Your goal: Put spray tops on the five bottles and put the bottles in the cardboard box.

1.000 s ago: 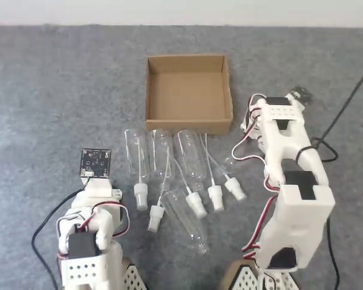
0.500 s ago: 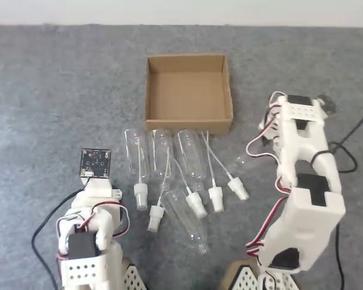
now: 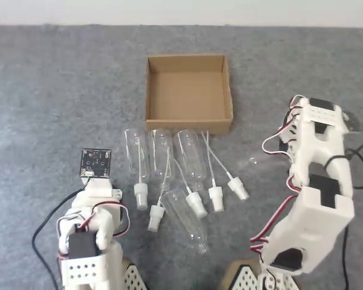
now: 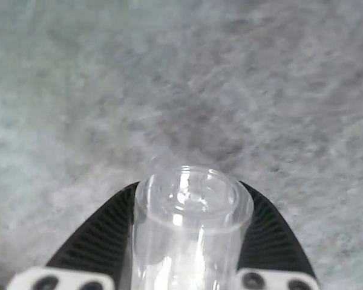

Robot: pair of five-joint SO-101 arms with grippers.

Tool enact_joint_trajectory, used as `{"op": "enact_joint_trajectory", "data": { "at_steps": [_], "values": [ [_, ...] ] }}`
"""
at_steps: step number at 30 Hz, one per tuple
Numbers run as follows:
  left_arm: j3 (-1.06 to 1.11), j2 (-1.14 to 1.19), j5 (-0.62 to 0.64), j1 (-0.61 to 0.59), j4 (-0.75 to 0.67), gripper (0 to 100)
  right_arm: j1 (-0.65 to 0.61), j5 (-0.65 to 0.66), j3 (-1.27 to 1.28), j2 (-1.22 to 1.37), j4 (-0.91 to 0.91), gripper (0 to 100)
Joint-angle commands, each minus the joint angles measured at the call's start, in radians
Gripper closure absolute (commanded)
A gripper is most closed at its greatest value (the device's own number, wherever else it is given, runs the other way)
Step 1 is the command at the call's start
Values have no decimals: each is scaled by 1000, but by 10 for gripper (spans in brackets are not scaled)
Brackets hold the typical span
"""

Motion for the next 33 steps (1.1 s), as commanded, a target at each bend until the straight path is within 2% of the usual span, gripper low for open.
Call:
{"op": "enact_joint_trajectory", "data": {
  "at_steps": [1, 13, 21, 27, 33],
  "values": [
    [-12, -21, -3, 0, 6, 985, 45, -92, -32, -85, 16, 893],
    [-12, -21, -3, 0, 6, 985, 88, -192, -35, -79, 16, 883],
    [-12, -21, -3, 0, 6, 985, 87, -189, -32, -76, 16, 716],
    [-12, -21, -3, 0, 6, 985, 87, -189, -32, -85, 18, 712],
    [-12, -21, -3, 0, 6, 985, 85, -187, -133, -85, 176, 712]
  ]
}}
